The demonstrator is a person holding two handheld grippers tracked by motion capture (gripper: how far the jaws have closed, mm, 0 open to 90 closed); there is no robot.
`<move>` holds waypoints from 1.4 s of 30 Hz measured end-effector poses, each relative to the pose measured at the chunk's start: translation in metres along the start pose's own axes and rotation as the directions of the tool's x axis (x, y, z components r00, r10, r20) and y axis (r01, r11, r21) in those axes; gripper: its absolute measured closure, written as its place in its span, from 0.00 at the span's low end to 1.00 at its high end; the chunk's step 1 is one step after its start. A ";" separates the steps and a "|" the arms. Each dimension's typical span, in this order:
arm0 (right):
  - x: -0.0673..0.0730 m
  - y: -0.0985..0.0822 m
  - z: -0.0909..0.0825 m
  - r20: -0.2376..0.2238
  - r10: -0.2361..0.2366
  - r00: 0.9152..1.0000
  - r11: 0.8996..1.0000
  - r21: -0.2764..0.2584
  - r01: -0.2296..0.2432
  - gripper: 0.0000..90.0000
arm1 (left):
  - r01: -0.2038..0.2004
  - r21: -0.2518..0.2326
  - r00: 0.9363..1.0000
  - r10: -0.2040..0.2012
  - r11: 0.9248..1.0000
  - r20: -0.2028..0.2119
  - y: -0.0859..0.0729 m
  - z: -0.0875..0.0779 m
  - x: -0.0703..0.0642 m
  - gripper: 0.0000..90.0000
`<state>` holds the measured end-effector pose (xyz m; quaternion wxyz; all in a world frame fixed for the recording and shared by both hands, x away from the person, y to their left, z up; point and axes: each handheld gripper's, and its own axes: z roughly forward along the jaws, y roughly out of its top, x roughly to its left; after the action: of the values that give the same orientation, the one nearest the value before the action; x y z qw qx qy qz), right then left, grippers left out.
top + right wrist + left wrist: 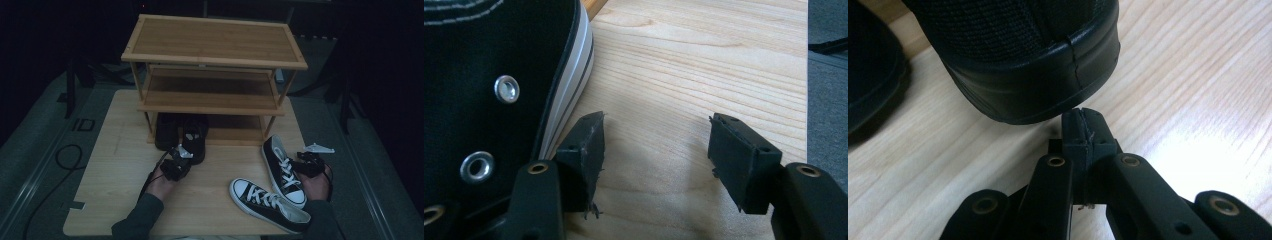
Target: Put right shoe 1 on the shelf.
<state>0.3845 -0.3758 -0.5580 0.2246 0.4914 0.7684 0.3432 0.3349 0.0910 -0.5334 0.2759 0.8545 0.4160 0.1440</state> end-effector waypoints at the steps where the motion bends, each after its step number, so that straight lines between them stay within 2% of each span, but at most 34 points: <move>1: 0.000 0.000 0.000 0.000 0.000 1.000 1.000 0.000 0.000 0.44 | 0.000 0.000 1.000 0.000 1.000 0.000 0.000 0.000 0.000 1.00; 11: 0.000 0.000 0.000 0.000 0.001 1.000 1.000 0.000 -0.001 0.44 | 0.045 0.006 0.999 -0.045 0.999 -0.010 0.021 0.014 0.007 1.00; 12: 0.000 0.000 0.000 0.000 0.000 1.000 1.000 0.000 0.000 0.44 | 0.061 0.008 0.998 -0.061 0.998 -0.013 0.025 0.018 0.011 1.00; 20: 0.000 0.000 0.000 0.000 0.001 1.000 1.000 0.001 -0.001 0.44 | 0.106 0.018 0.994 -0.105 0.994 -0.029 0.040 0.030 0.021 1.00; 27: 0.000 0.000 0.000 0.000 0.001 1.000 1.000 0.000 -0.001 0.44 | 0.149 0.016 0.988 -0.149 0.989 -0.036 0.046 0.037 0.030 1.00; 31: 0.000 0.000 0.000 -0.001 0.001 1.000 1.000 0.000 -0.001 0.44 | 0.147 0.007 0.989 -0.147 0.989 -0.029 0.044 0.036 0.031 1.00; 32: 0.000 0.000 0.000 -0.001 0.001 1.000 1.000 0.000 -0.001 0.44 | 0.147 -0.013 0.989 -0.147 0.989 -0.020 0.041 0.028 0.031 1.00; 35: 0.000 0.000 0.000 -0.001 0.001 1.000 1.000 0.000 -0.001 0.44 | 0.134 -0.024 0.991 -0.135 0.991 -0.026 0.036 0.018 0.031 1.00; 36: 0.000 0.000 0.000 -0.001 0.001 1.000 1.000 0.000 -0.001 0.44 | 0.127 -0.037 0.991 -0.128 0.991 -0.033 0.031 0.010 0.033 1.00; 38: 0.000 0.000 0.000 -0.001 0.001 1.000 1.000 0.000 -0.001 0.44 | 0.128 -0.053 0.990 -0.131 0.990 -0.045 0.023 -0.003 0.038 1.00; 39: 0.000 0.000 0.000 -0.001 -0.001 1.000 1.000 0.000 0.001 0.44 | 0.127 -0.061 0.989 -0.131 0.990 -0.062 0.015 -0.016 0.044 1.00; 41: 0.000 0.000 0.000 -0.001 -0.001 1.000 1.000 0.000 0.001 0.44 | 0.128 -0.064 0.989 -0.132 0.990 -0.066 0.012 -0.021 0.047 1.00; 42: 0.000 0.000 0.000 -0.001 -0.001 1.000 1.000 0.000 0.001 0.44 | 0.137 -0.077 0.986 -0.144 0.987 -0.088 0.002 -0.033 0.054 1.00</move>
<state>0.3845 -0.3758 -0.5580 0.2244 0.4909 0.7686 0.3434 0.3537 0.1441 -0.5043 0.2957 0.8049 0.4824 0.1787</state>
